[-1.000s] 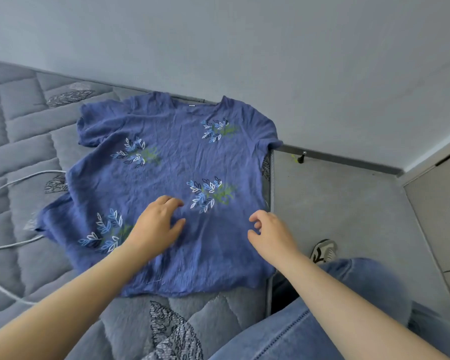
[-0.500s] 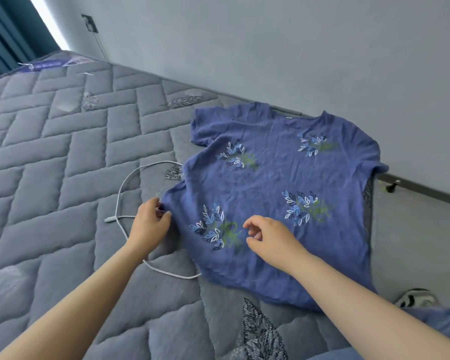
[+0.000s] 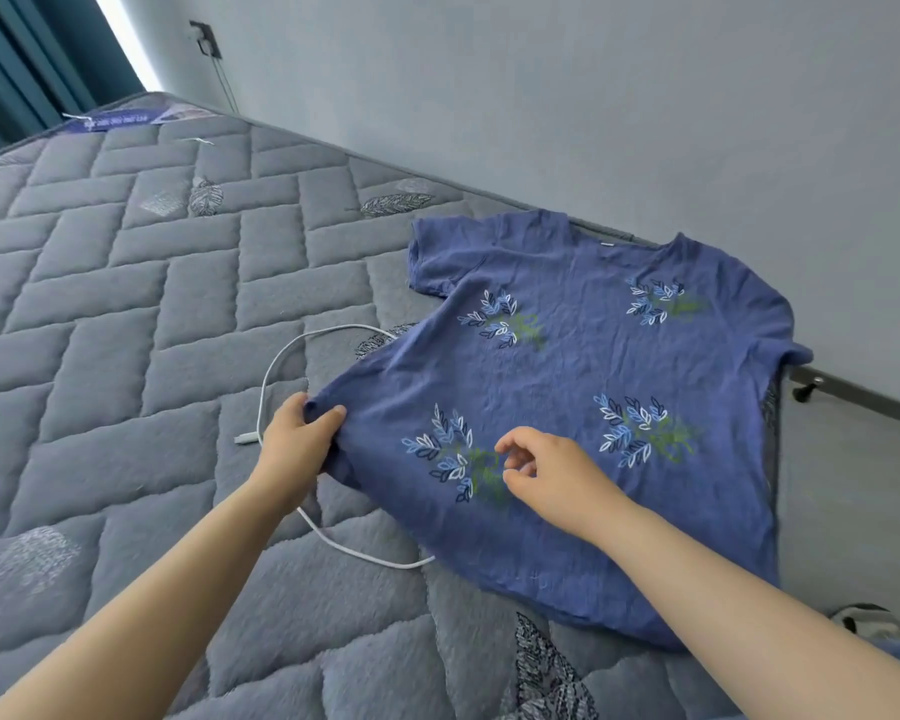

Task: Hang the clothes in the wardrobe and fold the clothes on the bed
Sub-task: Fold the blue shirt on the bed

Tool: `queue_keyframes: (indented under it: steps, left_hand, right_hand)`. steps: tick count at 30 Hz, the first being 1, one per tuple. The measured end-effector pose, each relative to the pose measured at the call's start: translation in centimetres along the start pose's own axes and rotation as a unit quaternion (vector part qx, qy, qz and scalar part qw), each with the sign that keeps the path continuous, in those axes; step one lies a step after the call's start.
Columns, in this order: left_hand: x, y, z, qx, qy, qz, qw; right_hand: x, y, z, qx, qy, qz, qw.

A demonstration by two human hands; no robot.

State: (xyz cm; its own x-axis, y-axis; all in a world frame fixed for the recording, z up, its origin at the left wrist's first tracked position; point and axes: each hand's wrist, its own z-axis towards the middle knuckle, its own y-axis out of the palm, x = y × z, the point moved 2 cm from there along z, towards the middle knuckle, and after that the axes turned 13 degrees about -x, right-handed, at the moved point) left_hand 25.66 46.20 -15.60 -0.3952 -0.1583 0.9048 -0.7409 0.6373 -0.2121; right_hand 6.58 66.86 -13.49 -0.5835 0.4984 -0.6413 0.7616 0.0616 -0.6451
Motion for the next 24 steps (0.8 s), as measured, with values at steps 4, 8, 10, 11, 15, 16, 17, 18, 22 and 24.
queue_keyframes:
  steps: [4, 8, 10, 11, 15, 16, 17, 18, 22, 24]
  left_hand:
    - [-1.6, -0.2, -0.9, -0.037, -0.096, -0.079, 0.992]
    - [-2.8, 1.1, -2.0, -0.107, -0.123, -0.089, 0.983]
    - [-3.4, 1.5, -2.0, -0.123, -0.129, -0.067, 0.982]
    - [-3.6, 1.6, -2.1, -0.117, -0.135, -0.056, 0.982]
    - [-3.4, 0.8, -1.9, -0.027, -0.101, 0.104, 0.989]
    - [-3.2, 0.5, -1.9, -0.019, -0.088, 0.157, 0.983]
    - [-2.9, 0.4, -1.9, -0.022, -0.084, 0.207, 0.975]
    - [-2.5, 0.4, -2.0, -0.031, -0.085, 0.252, 0.963]
    - [-0.5, 0.9, -1.8, 0.024, -0.042, 0.357, 0.933]
    - [1.0, 1.3, -0.9, 0.043, 0.003, 0.349, 0.936]
  right_hand:
    - [-0.3, 1.6, 0.0, -0.036, -0.006, 0.012, 0.999]
    - [0.0, 3.7, -0.8, -0.074, -0.021, -0.066, 0.995]
    - [0.1, 4.2, -1.2, -0.065, -0.024, -0.095, 0.993]
    - [0.1, 4.4, -1.5, -0.065, -0.028, -0.098, 0.993]
    - [-0.2, 4.8, -2.0, -0.082, -0.057, -0.073, 0.992]
    - [-0.4, 4.5, -1.9, -0.079, -0.061, -0.068, 0.993]
    - [-0.5, 4.1, -1.7, -0.071, -0.062, -0.067, 0.993]
    - [-0.7, 3.5, -1.4, -0.061, -0.06, -0.068, 0.994]
    - [-1.0, 0.1, 0.5, -0.026, -0.047, -0.07, 0.996]
    - [-1.1, -1.7, 1.6, -0.017, -0.045, -0.07, 0.996]
